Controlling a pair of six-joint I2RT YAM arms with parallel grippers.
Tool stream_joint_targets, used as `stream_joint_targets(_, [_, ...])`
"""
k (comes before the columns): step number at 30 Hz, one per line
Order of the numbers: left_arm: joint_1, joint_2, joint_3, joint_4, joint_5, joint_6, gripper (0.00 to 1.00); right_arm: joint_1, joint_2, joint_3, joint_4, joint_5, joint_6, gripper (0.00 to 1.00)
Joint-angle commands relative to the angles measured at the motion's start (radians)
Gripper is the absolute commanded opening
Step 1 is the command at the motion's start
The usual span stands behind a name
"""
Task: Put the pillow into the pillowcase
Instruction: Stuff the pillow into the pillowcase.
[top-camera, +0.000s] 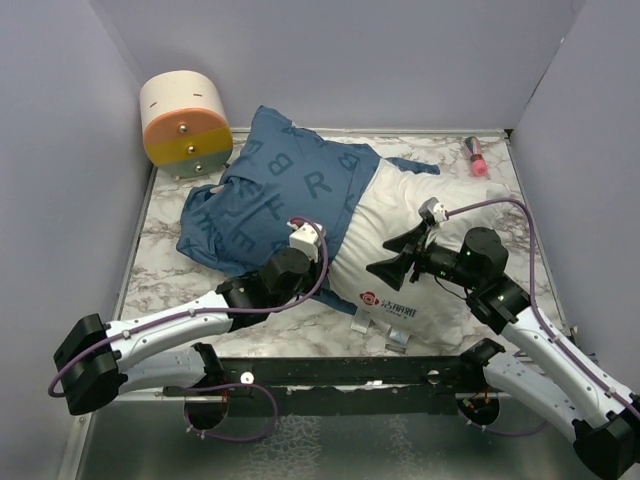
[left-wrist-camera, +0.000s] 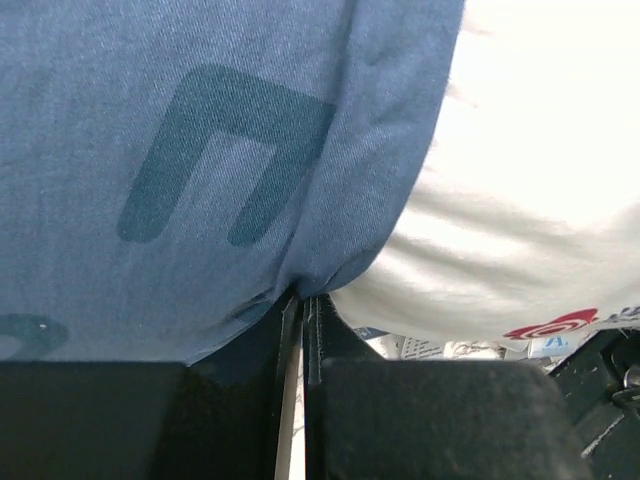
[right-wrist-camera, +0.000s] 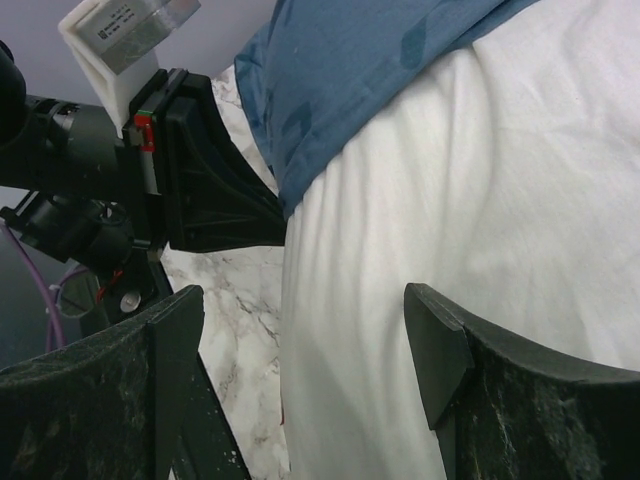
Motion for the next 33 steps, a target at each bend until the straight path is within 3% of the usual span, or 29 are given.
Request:
stream_joint_targets(1, [-0.001, -0.061, 0.049, 0.006, 0.085, 0.014, 0.02, 0.005, 0.028, 0.054, -0.084, 0.011, -0.034, 0.8])
stream_joint_targets(5, [-0.001, -0.092, 0.075, -0.019, 0.173, 0.016, 0.0, 0.007, 0.103, 0.129, -0.186, 0.062, -0.071, 0.8])
stream_joint_targets(11, [-0.001, -0.129, 0.117, 0.018, 0.285, 0.024, 0.0, 0.04, 0.22, 0.215, -0.333, 0.26, -0.123, 0.81])
stream_joint_targets(14, [-0.001, -0.116, 0.148, 0.043, 0.327, 0.032, 0.0, 0.083, 0.335, 0.233, -0.339, 0.388, -0.112, 0.75])
stream_joint_targets(16, [-0.001, -0.087, 0.174, 0.051, 0.355, 0.037, 0.0, 0.102, 0.401, 0.233, -0.299, 0.439, -0.098, 0.61])
stream_joint_targets(20, [-0.001, -0.037, 0.217, 0.074, 0.41, 0.046, 0.0, 0.104, 0.512, 0.237, -0.16, 0.477, -0.074, 0.12])
stream_joint_targets(22, [0.009, -0.006, 0.234, 0.085, 0.422, 0.055, 0.0, 0.104, 0.557, 0.262, -0.095, 0.453, -0.044, 0.02])
stream_joint_targets(26, [0.139, 0.087, 0.247, 0.139, 0.517, 0.031, 0.0, 0.104, 0.61, 0.275, 0.111, 0.263, -0.004, 0.01])
stream_joint_targets(28, [0.217, 0.131, 0.245, 0.17, 0.574, -0.002, 0.0, 0.104, 0.6, 0.294, 0.122, 0.219, 0.002, 0.04])
stream_joint_targets(30, [0.265, 0.152, 0.252, 0.157, 0.609, -0.011, 0.08, 0.104, 0.534, 0.292, 0.104, 0.223, -0.018, 0.25])
stream_joint_targets(33, [0.281, 0.116, 0.248, 0.105, 0.581, -0.003, 0.41, 0.102, 0.369, 0.268, 0.049, 0.258, -0.063, 0.51])
